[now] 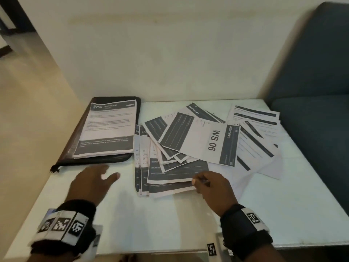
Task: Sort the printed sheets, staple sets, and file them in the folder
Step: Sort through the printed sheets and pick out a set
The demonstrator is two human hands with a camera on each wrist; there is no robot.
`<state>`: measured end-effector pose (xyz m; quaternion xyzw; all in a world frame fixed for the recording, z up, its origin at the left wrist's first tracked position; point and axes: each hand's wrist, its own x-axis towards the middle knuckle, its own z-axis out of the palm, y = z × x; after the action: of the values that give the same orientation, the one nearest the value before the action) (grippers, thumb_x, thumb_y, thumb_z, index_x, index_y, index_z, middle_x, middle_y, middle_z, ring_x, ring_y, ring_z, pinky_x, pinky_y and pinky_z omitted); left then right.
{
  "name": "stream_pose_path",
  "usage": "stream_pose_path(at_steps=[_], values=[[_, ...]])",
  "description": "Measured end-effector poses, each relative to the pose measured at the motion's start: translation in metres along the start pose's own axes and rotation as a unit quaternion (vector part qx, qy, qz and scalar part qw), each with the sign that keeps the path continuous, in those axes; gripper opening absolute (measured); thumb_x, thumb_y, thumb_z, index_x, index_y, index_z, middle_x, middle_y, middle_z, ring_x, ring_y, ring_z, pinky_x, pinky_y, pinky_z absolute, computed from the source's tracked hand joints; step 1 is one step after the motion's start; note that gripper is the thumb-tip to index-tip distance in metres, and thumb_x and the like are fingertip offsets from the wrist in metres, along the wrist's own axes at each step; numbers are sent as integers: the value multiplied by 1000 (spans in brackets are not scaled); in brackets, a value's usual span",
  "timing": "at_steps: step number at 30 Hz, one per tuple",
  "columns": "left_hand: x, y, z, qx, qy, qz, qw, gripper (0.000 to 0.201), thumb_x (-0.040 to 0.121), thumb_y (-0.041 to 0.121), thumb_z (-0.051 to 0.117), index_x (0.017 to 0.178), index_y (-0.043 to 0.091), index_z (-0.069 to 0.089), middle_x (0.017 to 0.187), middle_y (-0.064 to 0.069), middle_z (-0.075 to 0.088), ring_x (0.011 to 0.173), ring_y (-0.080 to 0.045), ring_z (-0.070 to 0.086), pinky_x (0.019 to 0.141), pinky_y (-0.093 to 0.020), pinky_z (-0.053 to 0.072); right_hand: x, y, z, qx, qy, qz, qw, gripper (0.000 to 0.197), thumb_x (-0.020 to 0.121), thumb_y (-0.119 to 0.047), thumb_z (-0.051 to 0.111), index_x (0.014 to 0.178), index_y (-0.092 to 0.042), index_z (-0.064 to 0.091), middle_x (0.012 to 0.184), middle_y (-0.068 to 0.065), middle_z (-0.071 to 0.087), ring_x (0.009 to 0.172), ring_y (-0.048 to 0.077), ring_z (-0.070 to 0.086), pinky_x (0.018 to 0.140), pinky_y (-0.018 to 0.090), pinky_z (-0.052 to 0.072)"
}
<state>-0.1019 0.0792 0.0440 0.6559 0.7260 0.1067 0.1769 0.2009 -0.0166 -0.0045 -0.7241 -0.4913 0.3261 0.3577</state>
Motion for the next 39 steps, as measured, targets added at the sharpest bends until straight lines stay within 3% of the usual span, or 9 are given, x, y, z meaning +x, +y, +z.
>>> stream_pose_path(at_steps=[6,11,14,19,24,27,30,33,39], values=[[-35,83,49,-167,-36,133,976,21,85,35,68,103,25,70,99,10,69,82,-5,64,81,-27,51,25,31,-36,90,159,102,978,6,86,-28,68,91,-29,66,98,-8,67,95,14,62,84,45,56],[-54,90,83,-203,-95,192,955,40,84,39,68,121,43,54,113,26,56,98,9,56,88,-17,47,49,36,-53,268,159,214,926,21,85,-28,71,104,-25,62,113,9,60,96,29,61,65,35,59],[-53,89,85,-175,-94,220,955,39,85,43,65,117,53,45,112,32,49,100,12,52,91,-16,46,62,43,-52,214,168,203,941,24,86,-27,69,109,-21,62,114,8,60,91,28,62,57,30,57],[-49,89,87,-167,-103,230,953,33,85,43,64,114,48,51,116,29,53,106,2,54,94,-24,49,63,42,-52,177,154,172,957,10,90,-17,66,95,-9,69,83,14,69,70,23,62,71,39,60],[-47,92,82,-180,-86,206,958,31,87,42,63,117,39,59,118,27,55,110,1,54,98,-25,47,53,36,-61,62,289,105,949,14,79,-26,76,72,-23,64,73,-4,68,71,21,66,77,44,57],[-50,97,76,-192,-77,202,957,27,86,38,65,111,47,59,112,30,57,108,-1,57,96,-26,48,43,32,-71,138,367,116,913,29,77,-14,78,90,-25,55,83,-5,62,76,22,65,74,44,58],[-54,106,72,-190,-76,207,957,27,86,39,65,109,48,57,114,29,57,108,0,56,97,-28,48,38,51,-76,205,348,197,893,46,78,-8,76,116,-22,54,93,5,65,81,27,67,75,46,60],[-57,124,70,-175,-87,230,953,25,88,42,62,111,47,56,119,31,53,109,3,52,100,-22,43,33,66,-84,121,315,216,916,5,79,-12,68,76,-16,66,82,4,71,76,29,68,74,49,59],[-43,160,62,-192,-97,220,952,29,90,40,59,118,35,59,123,19,58,102,0,54,96,-17,37,27,60,-109,34,316,174,932,15,85,-17,71,72,-20,63,76,0,70,70,20,67,72,36,59]])
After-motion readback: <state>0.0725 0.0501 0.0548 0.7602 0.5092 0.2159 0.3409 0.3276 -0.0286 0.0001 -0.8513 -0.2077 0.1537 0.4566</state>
